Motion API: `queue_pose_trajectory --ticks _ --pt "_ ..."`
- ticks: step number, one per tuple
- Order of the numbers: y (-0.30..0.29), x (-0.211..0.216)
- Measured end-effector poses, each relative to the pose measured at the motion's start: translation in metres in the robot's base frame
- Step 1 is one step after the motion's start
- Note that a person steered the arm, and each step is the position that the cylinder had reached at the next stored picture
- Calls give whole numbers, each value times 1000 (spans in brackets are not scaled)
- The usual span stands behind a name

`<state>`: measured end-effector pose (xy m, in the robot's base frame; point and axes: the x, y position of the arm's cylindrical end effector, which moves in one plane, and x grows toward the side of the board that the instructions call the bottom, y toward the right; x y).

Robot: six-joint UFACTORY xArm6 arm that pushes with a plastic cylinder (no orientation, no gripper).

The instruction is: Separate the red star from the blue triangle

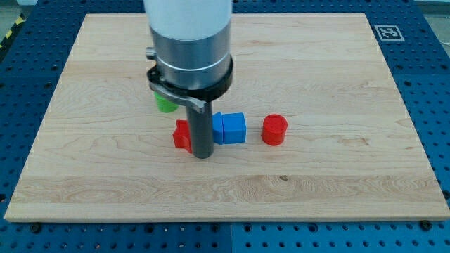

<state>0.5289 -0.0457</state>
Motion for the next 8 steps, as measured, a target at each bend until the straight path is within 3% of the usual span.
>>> queue_pose_trajectory --ticks 6,8 --pt "-41 0" --pt "51 38"
